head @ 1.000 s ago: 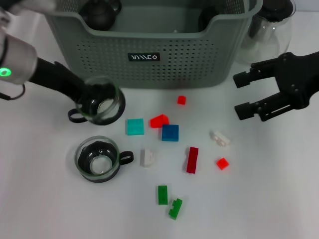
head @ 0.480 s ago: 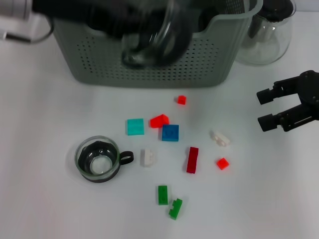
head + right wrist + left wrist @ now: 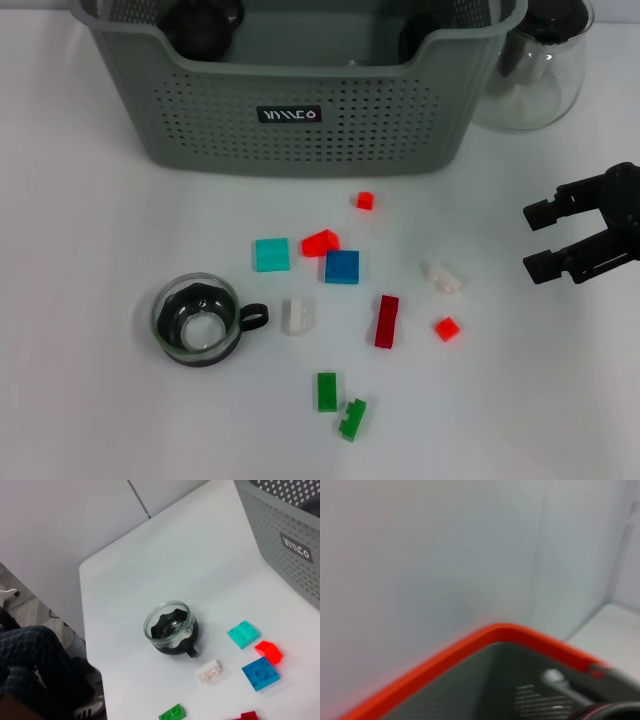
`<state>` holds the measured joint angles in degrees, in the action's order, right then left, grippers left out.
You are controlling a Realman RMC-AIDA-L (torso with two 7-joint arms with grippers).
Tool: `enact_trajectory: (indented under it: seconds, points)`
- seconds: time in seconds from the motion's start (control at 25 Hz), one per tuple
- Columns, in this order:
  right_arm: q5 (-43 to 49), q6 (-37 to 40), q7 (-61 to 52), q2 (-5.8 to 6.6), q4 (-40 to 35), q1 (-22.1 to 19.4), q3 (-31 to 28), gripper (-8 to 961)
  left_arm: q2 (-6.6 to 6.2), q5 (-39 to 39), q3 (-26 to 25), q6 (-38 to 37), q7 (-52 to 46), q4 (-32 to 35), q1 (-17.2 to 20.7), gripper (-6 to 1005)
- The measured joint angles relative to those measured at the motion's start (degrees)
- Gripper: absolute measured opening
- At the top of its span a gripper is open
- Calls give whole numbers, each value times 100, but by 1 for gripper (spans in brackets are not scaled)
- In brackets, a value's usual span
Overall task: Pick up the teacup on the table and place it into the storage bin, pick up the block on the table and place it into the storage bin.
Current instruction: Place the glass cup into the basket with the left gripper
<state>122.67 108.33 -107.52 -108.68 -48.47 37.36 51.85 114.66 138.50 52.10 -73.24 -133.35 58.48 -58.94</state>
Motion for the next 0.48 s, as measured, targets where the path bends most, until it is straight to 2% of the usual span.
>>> enact_trajectory:
  seconds: [0.12,0.24,0.48]
  points:
    - [4,-17,-1,-6,2,-11,-4,930,34,668,57,827,-105,-663,-388,49]
    - [4,-25,-26,-6,7,-13,-9,930,126,1229,96,1566,-189,-1293,-675,50]
    - [12,-47,-52,-22,42,-4,-8,931,387,2063,361,2479,-588,-1819,-831,51]
